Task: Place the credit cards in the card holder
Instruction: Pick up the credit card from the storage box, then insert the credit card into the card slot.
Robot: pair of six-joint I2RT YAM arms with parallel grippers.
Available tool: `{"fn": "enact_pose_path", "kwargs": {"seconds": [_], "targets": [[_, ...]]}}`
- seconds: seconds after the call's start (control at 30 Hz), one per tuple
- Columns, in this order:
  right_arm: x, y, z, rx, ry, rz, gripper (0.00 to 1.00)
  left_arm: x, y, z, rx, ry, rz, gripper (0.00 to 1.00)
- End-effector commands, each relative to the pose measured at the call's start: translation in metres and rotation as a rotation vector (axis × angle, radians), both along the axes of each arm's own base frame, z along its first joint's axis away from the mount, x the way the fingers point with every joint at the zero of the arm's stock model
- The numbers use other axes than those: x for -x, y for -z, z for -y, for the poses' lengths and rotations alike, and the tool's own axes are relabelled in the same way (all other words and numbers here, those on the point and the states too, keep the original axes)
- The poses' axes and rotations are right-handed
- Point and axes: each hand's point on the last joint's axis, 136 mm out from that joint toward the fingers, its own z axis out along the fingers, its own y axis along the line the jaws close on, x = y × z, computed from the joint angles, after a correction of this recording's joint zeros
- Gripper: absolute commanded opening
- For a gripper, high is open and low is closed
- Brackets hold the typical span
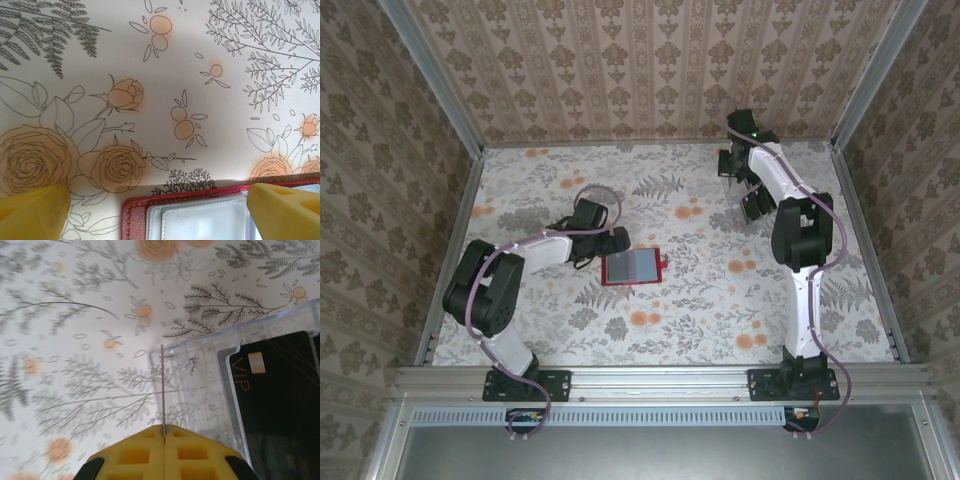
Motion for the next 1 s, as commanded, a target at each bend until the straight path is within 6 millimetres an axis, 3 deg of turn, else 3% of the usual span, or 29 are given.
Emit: {"fn": "enact_pose_path", "kwargs": {"seconds": [0.0,0.17,0.33,0.5,0.7,0.97], "targets": [[0.010,-0.065,-0.026,-0.085,-0.037,0.118,0.00,0.003,-0.012,-0.007,-0.012,0.020,0.019,1.00],[0.036,-0.091,-0.061,-0.182,-0.082,0.172,0.00,0.008,-0.022,-0.014,-0.042,0.040,0.042,1.00],[0.084,-0.096,-0.120,-0.351,-0.154,0.189,0.00,0.022,-0.023,-0.028,-0.093,0.047,0.040,1.00],[0.147,-0.069,-0.181,-0.515,-0.206,0.139,0.00,0.041,-0.017,-0.045,-0.143,0.031,0.015,1.00],[0.202,-0.034,-0.232,-0.608,-0.239,0.089,0.00,0.057,-0.012,-0.055,-0.155,0.019,0.005,1.00],[0.225,-0.001,-0.257,-0.649,-0.228,0.064,0.00,0.061,-0.010,-0.054,-0.158,0.025,0.006,1.00]]}}
